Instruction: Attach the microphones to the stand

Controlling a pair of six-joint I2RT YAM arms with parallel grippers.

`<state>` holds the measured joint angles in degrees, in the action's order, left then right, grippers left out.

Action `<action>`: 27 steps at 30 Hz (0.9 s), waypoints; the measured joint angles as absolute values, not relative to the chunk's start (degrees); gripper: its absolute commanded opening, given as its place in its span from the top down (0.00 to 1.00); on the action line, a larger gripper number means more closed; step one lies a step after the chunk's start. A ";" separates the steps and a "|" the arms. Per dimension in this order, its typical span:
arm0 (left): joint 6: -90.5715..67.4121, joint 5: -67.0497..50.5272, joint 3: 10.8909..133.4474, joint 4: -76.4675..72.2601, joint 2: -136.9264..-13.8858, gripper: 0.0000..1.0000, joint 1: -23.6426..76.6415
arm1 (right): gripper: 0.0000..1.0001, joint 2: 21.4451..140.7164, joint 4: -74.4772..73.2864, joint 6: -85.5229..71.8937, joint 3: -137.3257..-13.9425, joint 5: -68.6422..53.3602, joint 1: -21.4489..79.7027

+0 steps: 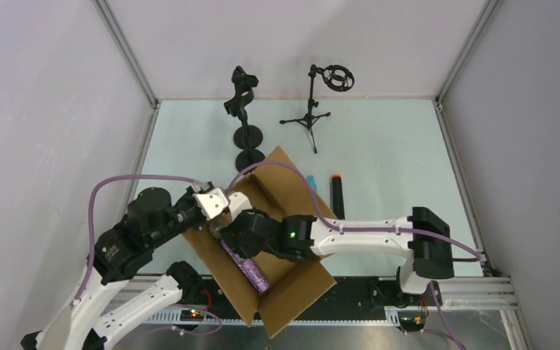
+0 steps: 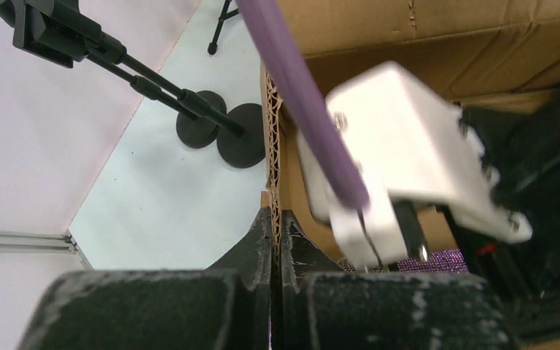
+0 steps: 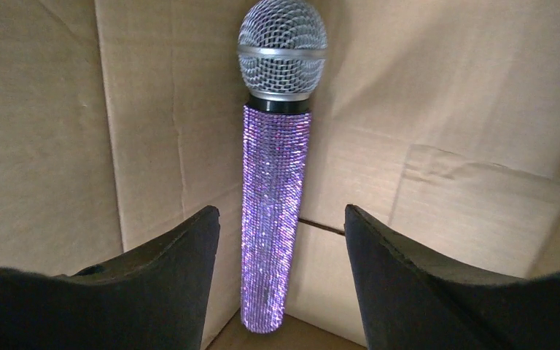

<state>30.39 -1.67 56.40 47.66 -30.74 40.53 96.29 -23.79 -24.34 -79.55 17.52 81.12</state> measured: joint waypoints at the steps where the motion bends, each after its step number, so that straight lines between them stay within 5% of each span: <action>1: 29.98 -1.69 56.73 47.75 -30.98 1.00 40.53 | 0.32 97.23 -23.18 -24.36 -79.46 17.21 81.36; 15: 28.45 0.30 57.82 49.76 -31.88 1.00 40.58 | 0.37 107.72 -19.22 -25.47 -78.61 14.72 82.08; 19: 28.42 1.34 57.82 50.63 -31.88 1.00 40.51 | 0.56 109.21 -18.15 -26.52 -78.63 14.46 82.32; 24: 28.40 1.32 57.82 50.59 -31.81 1.00 40.53 | 0.92 109.25 -18.31 -27.53 -78.37 15.88 82.72; 27: 28.40 0.95 57.65 49.47 -31.66 1.00 40.53 | 0.99 107.68 -19.22 -26.87 -77.30 17.30 82.89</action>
<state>28.40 0.95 57.65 49.47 -31.66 40.53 107.68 -19.22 -26.87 -77.30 17.30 82.89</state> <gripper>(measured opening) 0.033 0.460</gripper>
